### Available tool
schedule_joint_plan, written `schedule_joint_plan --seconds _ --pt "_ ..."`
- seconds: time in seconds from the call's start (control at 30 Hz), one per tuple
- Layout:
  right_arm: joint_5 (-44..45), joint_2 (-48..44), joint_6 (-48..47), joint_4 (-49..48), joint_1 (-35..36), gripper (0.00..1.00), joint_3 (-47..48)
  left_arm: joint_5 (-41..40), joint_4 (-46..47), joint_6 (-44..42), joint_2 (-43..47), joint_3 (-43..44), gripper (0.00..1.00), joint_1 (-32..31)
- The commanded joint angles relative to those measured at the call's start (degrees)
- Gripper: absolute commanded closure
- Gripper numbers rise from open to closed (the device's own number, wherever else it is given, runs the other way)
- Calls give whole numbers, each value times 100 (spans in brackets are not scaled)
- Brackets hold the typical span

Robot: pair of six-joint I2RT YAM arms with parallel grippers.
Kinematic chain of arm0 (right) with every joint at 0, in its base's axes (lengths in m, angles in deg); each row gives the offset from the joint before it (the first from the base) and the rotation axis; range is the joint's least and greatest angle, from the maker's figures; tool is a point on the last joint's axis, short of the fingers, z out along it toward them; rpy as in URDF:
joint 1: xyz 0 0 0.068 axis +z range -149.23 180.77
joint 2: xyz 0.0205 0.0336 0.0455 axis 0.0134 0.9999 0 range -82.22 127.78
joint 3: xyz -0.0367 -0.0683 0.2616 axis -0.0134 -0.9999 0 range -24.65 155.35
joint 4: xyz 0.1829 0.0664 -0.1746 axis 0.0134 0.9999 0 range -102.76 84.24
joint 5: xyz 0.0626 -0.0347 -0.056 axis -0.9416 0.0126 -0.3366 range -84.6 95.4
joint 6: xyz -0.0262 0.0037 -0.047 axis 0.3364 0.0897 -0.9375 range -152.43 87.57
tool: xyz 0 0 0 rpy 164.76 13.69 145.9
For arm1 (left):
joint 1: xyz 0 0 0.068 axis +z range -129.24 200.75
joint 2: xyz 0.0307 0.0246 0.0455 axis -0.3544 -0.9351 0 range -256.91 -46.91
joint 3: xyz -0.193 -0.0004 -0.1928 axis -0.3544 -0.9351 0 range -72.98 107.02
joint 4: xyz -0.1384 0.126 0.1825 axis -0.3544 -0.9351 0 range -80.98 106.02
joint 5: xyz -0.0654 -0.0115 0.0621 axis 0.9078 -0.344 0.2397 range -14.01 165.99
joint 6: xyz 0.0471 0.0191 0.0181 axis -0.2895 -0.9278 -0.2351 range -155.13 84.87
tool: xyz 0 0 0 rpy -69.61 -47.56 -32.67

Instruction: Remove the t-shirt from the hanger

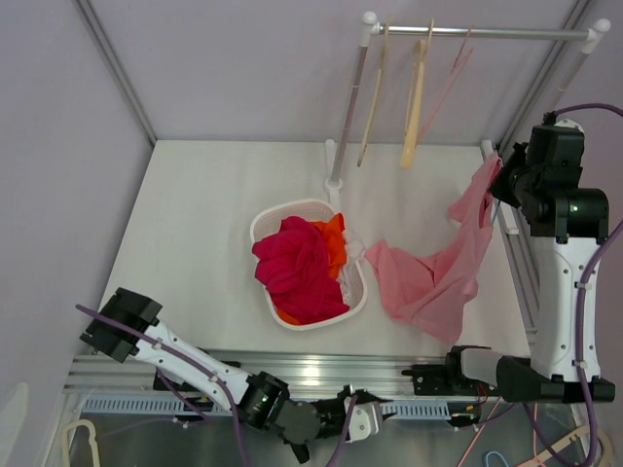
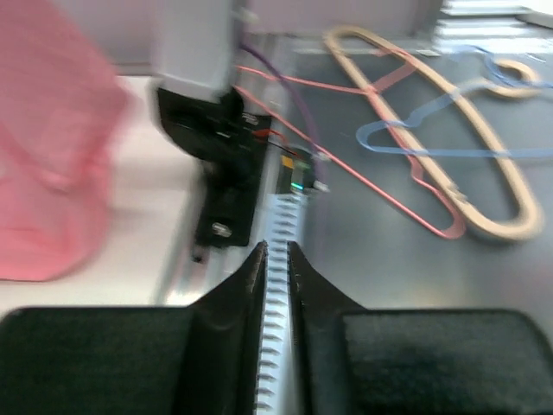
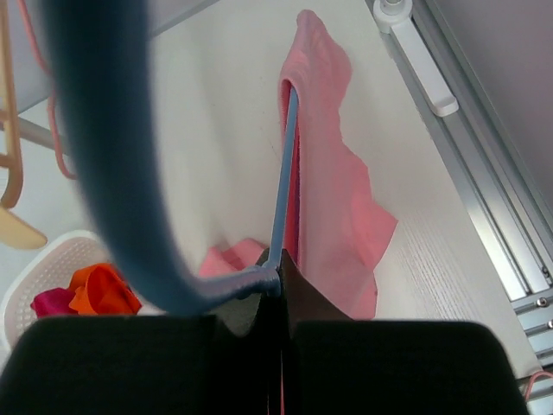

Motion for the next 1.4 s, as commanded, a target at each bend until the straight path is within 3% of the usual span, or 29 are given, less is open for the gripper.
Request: schedule_joint_plan --seconds 0.0,0.03,0.07,0.1,0.13,0.37,0.63,0.83,1.07,1.13,1.2,1.23,1.37 --pt "-309 -545 53 -276 -17 100 -8 -699 98 -54 283 546 68 487" --pt "-370 -563 45 -180 -26 100 19 -506 124 -54 363 564 53 645" --pt "-406 -563 45 -136 -8 100 62 -295 150 -27 416 547 31 1012" --pt "-441 -563 62 -109 -8 100 71 107 107 156 460 686 3 1199" --pt "-468 -606 71 -126 0 100 72 311 45 227 451 748 1 1549" --pt "-538 -607 159 -100 36 100 177 664 422 -448 -453 1741 0 1948" --pt "-336 -571 273 -223 71 100 168 1762 826 25 -674 2024 0 1948" --pt "-398 -607 379 -232 184 100 256 1166 660 -45 -1201 2541 0 2026" --pt "-397 -624 431 -118 361 100 449 -108 642 -448 -2106 3428 1 2123" --pt "-397 -615 414 -65 370 100 528 -362 730 -528 -2237 3447 10 2141" --pt "-398 -624 414 -39 370 100 546 -939 827 -625 -2317 3578 73 2150" --pt "-406 -624 405 -30 378 100 537 -1057 766 -677 -2352 3640 96 2159" --pt "-441 -616 396 -65 387 100 476 -1444 914 -1072 -2301 3667 98 2150"
